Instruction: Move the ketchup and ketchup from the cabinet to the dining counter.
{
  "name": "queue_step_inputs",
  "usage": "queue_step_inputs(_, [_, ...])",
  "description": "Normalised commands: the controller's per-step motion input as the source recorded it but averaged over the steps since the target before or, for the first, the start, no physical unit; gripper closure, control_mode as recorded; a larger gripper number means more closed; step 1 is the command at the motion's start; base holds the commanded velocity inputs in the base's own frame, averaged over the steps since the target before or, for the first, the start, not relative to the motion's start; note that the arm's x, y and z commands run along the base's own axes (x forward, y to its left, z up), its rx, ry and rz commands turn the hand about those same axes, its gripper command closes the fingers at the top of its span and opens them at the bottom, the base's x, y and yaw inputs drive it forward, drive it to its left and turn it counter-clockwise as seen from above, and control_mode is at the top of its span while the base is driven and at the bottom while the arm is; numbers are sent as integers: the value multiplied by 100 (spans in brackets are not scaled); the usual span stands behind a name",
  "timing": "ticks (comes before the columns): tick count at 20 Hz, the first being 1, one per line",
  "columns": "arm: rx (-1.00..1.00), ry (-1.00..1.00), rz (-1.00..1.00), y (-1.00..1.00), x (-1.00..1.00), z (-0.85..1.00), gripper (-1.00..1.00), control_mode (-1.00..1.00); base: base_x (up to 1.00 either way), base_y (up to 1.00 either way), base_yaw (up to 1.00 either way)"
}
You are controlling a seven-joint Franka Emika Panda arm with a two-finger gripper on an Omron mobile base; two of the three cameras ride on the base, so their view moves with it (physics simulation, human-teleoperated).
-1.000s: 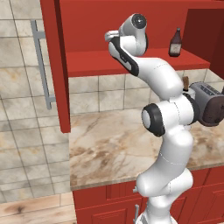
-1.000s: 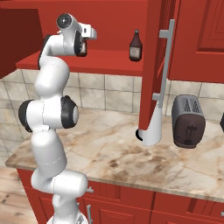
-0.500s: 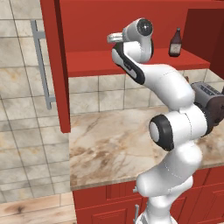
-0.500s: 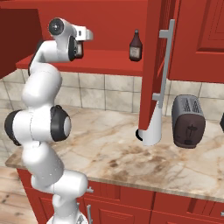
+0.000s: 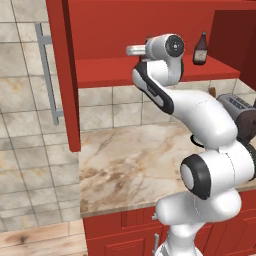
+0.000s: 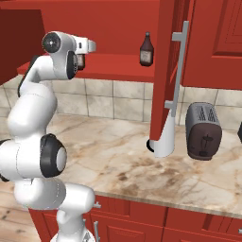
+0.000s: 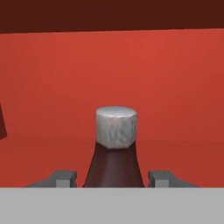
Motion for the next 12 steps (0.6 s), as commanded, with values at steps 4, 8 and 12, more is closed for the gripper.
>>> queue_step_inputs(4, [4, 0, 0, -1, -75, 11, 100, -100, 0, 0, 0])
queue_step_inputs(8, [0, -2, 0, -1, -82, 2, 100, -100, 0, 0, 0])
queue_step_inputs(12, [0, -2, 0, 0, -72, 0, 100, -100, 0, 0, 0])
